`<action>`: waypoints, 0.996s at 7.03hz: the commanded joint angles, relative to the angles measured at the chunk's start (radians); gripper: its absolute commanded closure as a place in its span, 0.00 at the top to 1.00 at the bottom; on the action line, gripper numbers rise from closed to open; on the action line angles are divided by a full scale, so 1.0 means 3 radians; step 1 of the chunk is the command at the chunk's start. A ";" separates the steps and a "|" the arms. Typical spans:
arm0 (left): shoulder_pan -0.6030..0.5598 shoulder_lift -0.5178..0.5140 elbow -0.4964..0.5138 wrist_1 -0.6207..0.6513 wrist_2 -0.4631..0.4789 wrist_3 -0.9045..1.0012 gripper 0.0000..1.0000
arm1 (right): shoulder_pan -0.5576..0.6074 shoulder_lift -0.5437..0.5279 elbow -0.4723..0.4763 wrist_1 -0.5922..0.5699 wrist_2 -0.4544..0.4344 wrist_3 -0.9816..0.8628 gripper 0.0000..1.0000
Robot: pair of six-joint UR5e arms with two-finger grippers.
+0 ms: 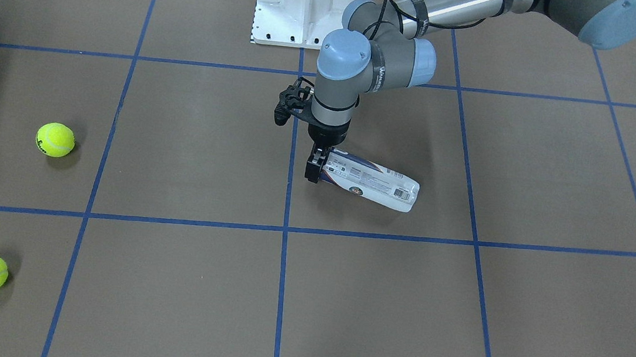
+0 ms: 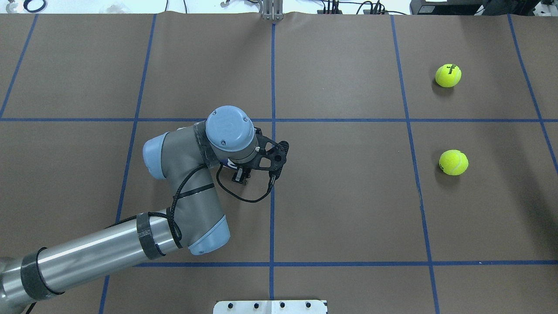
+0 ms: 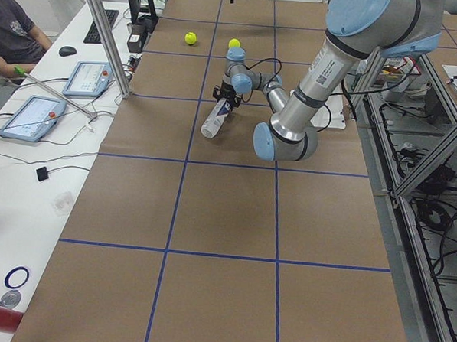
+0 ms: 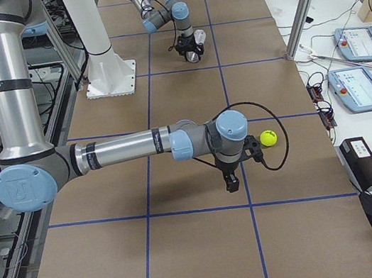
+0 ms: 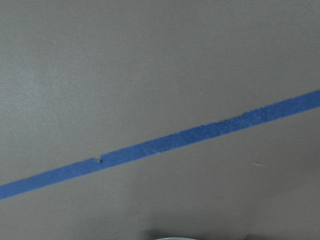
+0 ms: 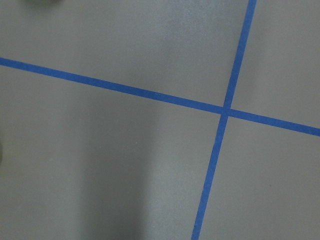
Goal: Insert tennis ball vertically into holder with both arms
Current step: 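Close the left gripper on the can's open end and lift it, then rotate the can upright with the left gripper, open end up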
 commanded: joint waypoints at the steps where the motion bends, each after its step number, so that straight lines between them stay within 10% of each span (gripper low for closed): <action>1: -0.0053 -0.0024 -0.0196 -0.0075 0.0003 -0.0077 0.78 | 0.0002 0.0004 0.0000 0.0000 0.0000 0.0000 0.99; 7: -0.0130 0.0017 -0.0442 -0.1723 0.0008 -0.1696 0.78 | 0.0002 0.0004 0.0051 0.0020 0.0204 0.0005 0.99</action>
